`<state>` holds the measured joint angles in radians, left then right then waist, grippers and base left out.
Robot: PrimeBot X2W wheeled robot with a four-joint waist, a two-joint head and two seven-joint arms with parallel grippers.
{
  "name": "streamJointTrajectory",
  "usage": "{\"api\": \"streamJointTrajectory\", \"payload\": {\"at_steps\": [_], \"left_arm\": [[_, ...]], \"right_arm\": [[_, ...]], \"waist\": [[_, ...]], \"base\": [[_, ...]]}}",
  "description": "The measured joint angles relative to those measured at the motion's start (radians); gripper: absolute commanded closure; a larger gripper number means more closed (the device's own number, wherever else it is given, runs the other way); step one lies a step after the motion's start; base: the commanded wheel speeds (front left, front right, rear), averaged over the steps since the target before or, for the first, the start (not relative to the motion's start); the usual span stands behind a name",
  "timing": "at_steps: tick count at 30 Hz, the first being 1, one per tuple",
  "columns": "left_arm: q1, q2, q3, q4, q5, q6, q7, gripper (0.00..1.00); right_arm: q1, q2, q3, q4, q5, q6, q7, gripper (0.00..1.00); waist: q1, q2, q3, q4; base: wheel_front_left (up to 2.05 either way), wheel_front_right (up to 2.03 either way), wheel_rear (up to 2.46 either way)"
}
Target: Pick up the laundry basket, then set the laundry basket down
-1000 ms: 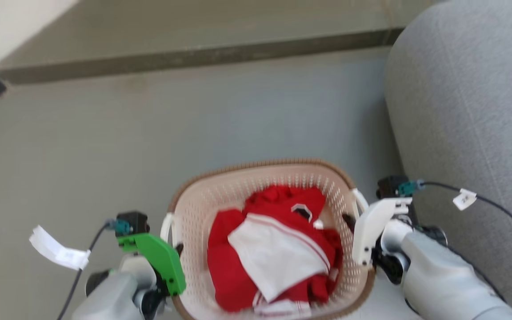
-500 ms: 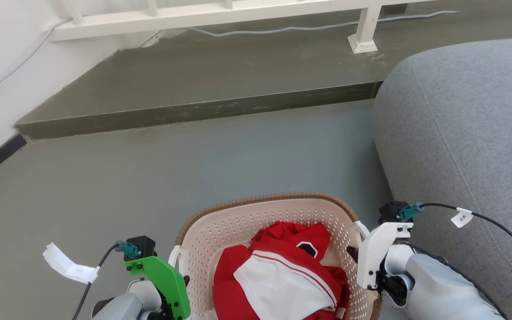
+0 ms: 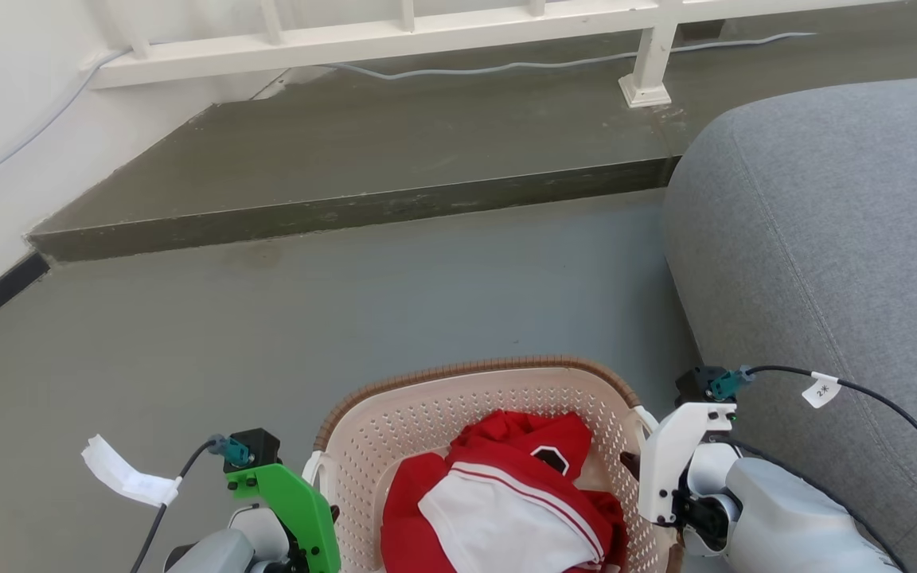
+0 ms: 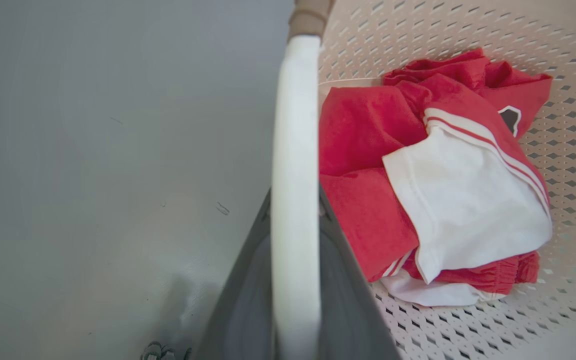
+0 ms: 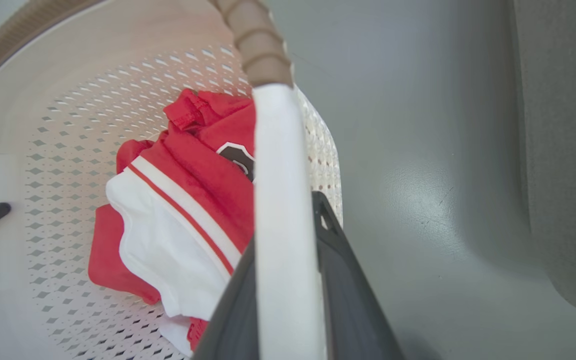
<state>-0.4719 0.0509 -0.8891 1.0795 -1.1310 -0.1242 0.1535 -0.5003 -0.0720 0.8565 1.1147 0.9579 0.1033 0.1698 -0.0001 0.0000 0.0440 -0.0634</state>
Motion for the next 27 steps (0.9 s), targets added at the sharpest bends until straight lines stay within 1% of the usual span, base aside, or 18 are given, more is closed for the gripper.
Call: {"api": "streamJointTrajectory", "payload": {"at_steps": [27], "left_arm": [[-0.002,0.000,-0.014,0.005,-0.028,0.000,0.006,1.00]], "right_arm": [[-0.004,-0.001,0.032,0.007,0.028,0.000,-0.002,1.00]], "waist": [[0.0000,0.0000,0.006,-0.004]], "base": [[0.00,0.00,0.00]]}}
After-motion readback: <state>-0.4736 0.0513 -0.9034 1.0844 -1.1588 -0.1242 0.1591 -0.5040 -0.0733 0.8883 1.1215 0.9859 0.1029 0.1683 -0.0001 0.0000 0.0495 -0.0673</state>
